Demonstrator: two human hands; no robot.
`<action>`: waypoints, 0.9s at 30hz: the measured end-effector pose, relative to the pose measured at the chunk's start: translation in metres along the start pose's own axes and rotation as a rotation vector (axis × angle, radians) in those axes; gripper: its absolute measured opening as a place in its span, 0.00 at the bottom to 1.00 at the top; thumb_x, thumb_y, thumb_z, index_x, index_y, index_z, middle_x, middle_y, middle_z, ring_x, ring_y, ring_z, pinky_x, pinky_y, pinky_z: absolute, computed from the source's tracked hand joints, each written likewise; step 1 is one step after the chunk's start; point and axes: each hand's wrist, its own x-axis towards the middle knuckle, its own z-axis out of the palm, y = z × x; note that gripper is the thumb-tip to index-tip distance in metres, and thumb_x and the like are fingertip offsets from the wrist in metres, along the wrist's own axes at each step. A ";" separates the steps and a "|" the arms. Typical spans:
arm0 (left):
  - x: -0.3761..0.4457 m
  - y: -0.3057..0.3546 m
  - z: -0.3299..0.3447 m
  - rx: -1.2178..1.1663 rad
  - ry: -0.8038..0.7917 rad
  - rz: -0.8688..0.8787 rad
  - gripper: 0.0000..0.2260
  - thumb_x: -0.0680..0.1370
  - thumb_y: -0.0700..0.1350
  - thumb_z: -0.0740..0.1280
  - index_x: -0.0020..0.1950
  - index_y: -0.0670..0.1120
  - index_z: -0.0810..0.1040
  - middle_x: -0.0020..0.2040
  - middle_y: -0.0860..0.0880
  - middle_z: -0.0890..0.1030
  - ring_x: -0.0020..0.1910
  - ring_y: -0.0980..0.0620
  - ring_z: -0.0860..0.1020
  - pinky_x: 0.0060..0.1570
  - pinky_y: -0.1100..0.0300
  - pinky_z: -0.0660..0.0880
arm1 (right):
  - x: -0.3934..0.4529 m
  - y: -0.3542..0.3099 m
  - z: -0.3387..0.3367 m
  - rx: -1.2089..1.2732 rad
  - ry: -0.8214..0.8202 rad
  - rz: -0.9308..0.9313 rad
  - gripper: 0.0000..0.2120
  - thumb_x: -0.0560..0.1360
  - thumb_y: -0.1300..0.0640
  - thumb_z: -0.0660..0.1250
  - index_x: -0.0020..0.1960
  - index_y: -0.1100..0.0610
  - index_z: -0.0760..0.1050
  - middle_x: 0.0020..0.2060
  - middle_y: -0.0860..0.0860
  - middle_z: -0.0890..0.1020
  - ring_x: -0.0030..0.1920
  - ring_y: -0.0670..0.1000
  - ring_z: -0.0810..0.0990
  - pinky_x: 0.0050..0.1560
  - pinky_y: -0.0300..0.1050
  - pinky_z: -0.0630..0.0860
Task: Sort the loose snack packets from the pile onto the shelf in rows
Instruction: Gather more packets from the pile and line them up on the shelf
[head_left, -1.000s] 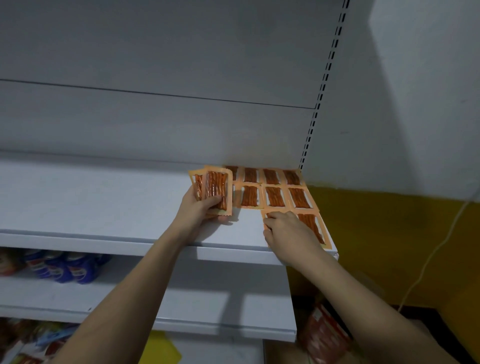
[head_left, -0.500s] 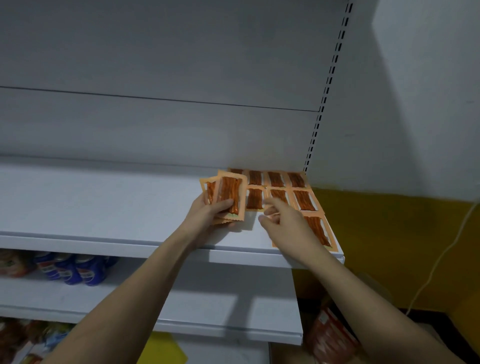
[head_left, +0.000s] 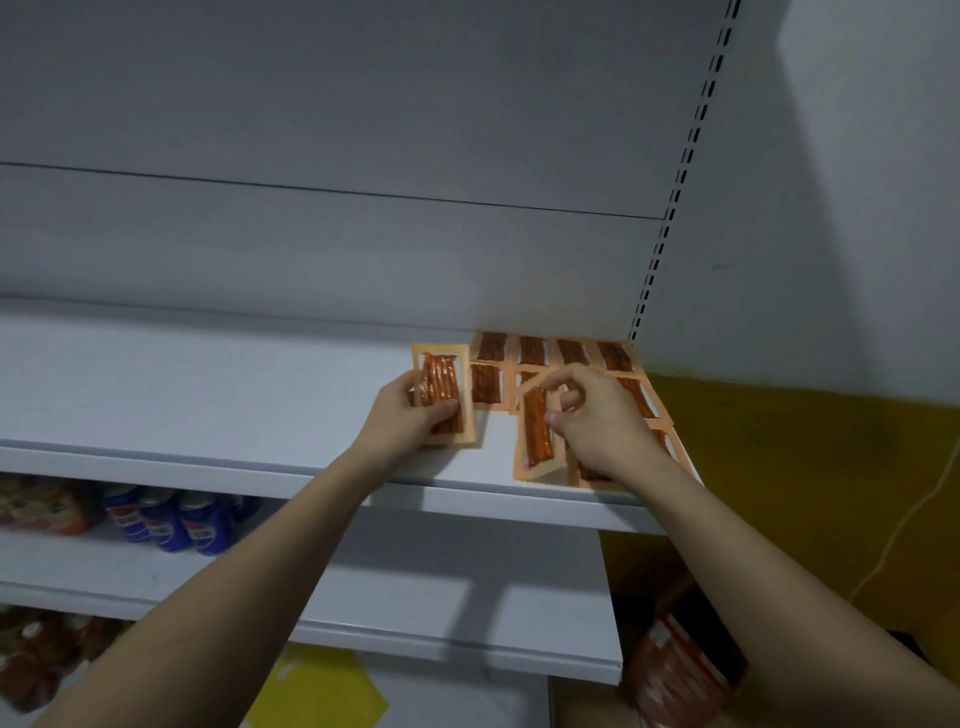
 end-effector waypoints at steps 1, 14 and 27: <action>0.002 -0.002 -0.005 0.038 0.039 0.015 0.10 0.78 0.35 0.70 0.57 0.46 0.77 0.50 0.47 0.84 0.50 0.48 0.84 0.50 0.54 0.81 | 0.002 0.002 -0.001 -0.060 -0.012 0.003 0.13 0.78 0.62 0.68 0.55 0.45 0.73 0.46 0.44 0.76 0.44 0.44 0.78 0.37 0.36 0.74; -0.004 -0.008 -0.025 -0.072 0.000 -0.007 0.14 0.77 0.38 0.73 0.61 0.45 0.77 0.51 0.47 0.86 0.45 0.53 0.86 0.43 0.62 0.82 | -0.012 0.007 0.035 -0.576 -0.102 -0.341 0.15 0.79 0.56 0.65 0.65 0.56 0.76 0.62 0.50 0.74 0.63 0.51 0.71 0.60 0.47 0.73; -0.004 -0.006 -0.026 0.106 -0.009 0.021 0.32 0.73 0.43 0.77 0.71 0.57 0.67 0.54 0.49 0.81 0.48 0.50 0.85 0.42 0.62 0.82 | -0.015 0.016 0.051 -0.677 -0.132 -0.256 0.18 0.82 0.48 0.58 0.65 0.57 0.76 0.64 0.51 0.75 0.63 0.52 0.69 0.64 0.47 0.70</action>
